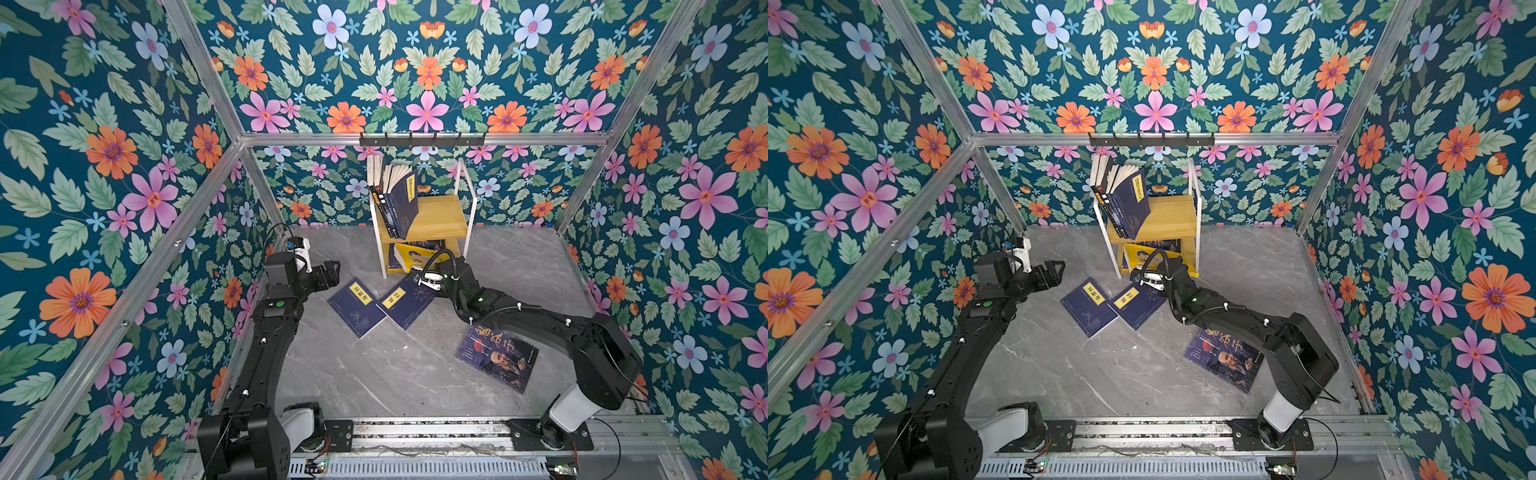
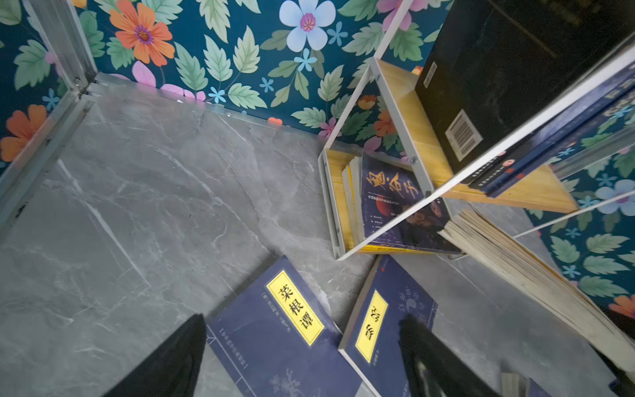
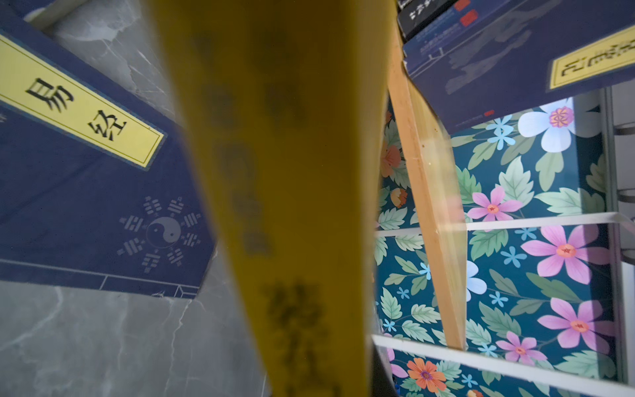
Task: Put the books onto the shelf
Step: 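Carry the yellow book to the lower shelf with the right gripper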
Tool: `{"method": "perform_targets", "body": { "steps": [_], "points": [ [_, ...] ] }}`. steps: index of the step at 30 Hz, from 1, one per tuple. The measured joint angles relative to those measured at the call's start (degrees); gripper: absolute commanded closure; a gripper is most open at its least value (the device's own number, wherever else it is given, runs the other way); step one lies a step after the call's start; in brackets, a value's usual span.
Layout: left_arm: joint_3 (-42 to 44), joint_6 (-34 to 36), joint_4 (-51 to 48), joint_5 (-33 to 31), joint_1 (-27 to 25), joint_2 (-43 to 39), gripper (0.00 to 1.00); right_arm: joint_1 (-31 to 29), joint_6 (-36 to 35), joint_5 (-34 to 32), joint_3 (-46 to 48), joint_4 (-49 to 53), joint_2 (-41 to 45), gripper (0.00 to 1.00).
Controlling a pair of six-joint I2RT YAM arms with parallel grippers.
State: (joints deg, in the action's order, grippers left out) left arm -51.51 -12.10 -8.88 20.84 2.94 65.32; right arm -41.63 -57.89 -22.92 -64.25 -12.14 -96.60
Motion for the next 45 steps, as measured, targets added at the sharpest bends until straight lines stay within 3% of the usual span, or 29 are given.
{"method": "perform_targets", "body": {
  "steps": [10,21,27,32,39,42,45],
  "points": [
    [-0.9,12.1,-2.3,-9.7,-0.8,-0.4,0.08,0.0,-3.5,-4.5,-6.5,-6.8,-12.2,1.00],
    [-0.9,12.9,-3.3,-10.1,-1.0,-0.2,0.07,-0.2,-7.1,-6.1,-9.7,-9.8,-21.9,1.00],
    [-1.0,12.4,-3.5,-9.9,-1.0,0.2,0.07,0.1,-3.8,-5.7,-10.8,-6.9,-21.9,0.63],
    [-1.0,12.2,-3.8,-9.8,-1.0,0.2,0.06,0.1,-1.7,-2.9,-10.1,-2.1,-20.8,0.54],
    [-1.3,12.0,-4.0,-8.8,-0.8,0.3,0.06,-0.1,-0.1,-1.0,-8.3,1.2,-18.2,0.53],
    [-1.4,11.4,-4.0,-8.6,-0.7,0.4,0.06,-0.1,0.6,-0.5,-7.9,2.8,-17.0,0.60],
    [-1.3,10.9,-4.0,-8.2,-0.7,0.4,0.06,0.0,1.7,0.2,-7.7,3.3,-16.2,0.76]
  ]
}}
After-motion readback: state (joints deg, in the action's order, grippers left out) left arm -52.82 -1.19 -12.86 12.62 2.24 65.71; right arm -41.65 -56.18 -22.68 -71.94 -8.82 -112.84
